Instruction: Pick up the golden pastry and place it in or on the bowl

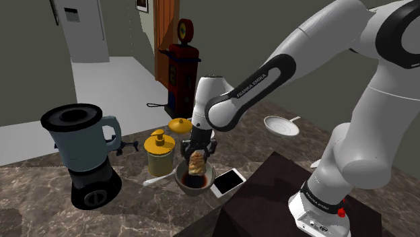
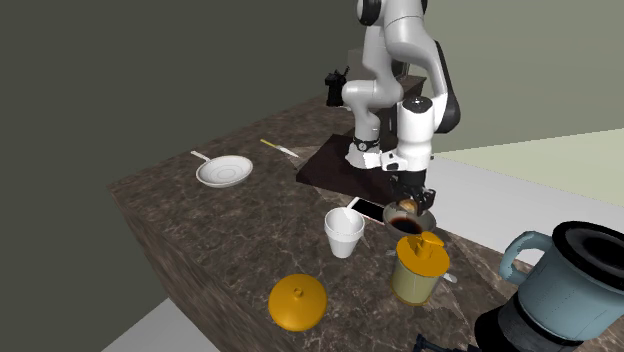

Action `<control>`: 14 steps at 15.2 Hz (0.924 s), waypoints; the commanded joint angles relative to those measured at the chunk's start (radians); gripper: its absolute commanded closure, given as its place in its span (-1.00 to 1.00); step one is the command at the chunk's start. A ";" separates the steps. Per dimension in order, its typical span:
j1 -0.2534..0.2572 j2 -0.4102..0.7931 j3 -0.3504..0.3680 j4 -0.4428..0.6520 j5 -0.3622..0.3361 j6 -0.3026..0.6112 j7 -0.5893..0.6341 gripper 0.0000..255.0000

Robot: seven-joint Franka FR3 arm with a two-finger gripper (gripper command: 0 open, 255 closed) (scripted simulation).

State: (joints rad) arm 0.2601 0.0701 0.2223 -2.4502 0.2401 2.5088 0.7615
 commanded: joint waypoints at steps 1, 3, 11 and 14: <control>0.000 0.026 -0.001 -0.003 0.000 0.029 -0.005 1.00; 0.001 0.052 -0.001 -0.005 0.000 0.057 -0.009 1.00; 0.001 0.073 -0.001 -0.007 0.000 0.079 -0.011 1.00; 0.001 0.073 -0.001 -0.007 0.000 0.079 -0.011 -1.00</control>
State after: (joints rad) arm 0.2615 0.1427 0.2216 -2.4568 0.2396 2.5876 0.7505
